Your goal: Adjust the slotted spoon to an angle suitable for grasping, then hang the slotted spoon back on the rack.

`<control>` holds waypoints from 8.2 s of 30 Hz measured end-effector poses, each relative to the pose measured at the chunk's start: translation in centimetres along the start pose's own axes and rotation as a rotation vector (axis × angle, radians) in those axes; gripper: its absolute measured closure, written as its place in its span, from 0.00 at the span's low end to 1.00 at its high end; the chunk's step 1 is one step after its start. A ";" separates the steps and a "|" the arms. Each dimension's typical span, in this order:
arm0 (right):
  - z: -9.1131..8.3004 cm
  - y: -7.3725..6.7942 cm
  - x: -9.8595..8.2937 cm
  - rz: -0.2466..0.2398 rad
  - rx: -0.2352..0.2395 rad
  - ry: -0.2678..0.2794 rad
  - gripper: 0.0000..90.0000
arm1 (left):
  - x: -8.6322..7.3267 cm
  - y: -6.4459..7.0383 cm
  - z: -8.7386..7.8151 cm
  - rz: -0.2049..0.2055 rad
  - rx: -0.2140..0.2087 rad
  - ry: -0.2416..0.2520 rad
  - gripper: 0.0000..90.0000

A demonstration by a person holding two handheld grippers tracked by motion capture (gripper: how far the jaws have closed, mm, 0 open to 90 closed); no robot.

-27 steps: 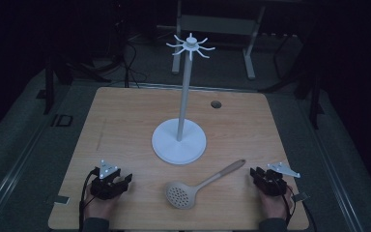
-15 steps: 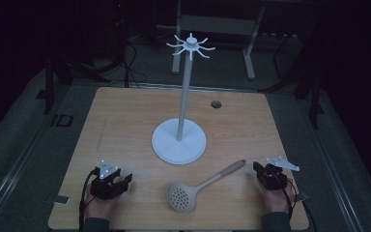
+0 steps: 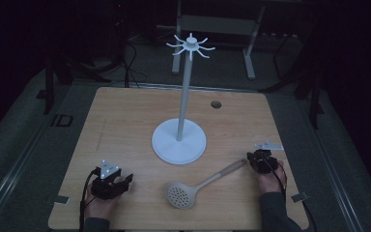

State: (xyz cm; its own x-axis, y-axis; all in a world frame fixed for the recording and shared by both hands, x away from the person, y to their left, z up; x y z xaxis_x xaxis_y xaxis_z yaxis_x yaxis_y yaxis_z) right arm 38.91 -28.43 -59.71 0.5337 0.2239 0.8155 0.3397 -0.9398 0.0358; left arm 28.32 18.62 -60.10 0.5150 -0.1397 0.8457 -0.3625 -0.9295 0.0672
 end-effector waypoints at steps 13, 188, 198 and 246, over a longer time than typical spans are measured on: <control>0.7 -0.4 -0.2 -0.067 0.055 -0.049 1.00 | 0.0 0.1 0.0 -0.003 -0.005 0.004 0.53; -5.3 -2.9 -2.2 0.026 0.081 0.154 0.71 | 4.9 20.3 8.0 0.611 -0.450 -0.675 0.80; -5.2 -2.9 -2.2 0.028 0.083 0.153 0.71 | 4.9 20.4 7.9 0.625 -0.444 -0.673 0.82; -5.2 -2.8 -2.2 0.023 0.076 0.160 0.71 | 14.1 15.7 3.5 0.272 -0.177 -0.075 0.83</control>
State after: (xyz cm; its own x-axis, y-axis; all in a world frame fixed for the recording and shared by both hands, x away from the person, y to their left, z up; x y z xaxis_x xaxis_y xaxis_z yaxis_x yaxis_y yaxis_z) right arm 32.75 -27.66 -58.63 0.4136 0.1533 0.8975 0.3898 -0.9206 -0.0224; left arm 32.63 0.85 -49.03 0.4339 -0.4055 0.8046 -0.6205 -0.7819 -0.0594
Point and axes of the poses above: each handheld gripper's, and its own axes: z roughly forward along the jaws, x roughly out of its top, y roughly to its right, the point moved 6 cm from there along z, roughly forward along the jaws, and after that the axes turned 10 degrees about y, right-handed, at the moved point
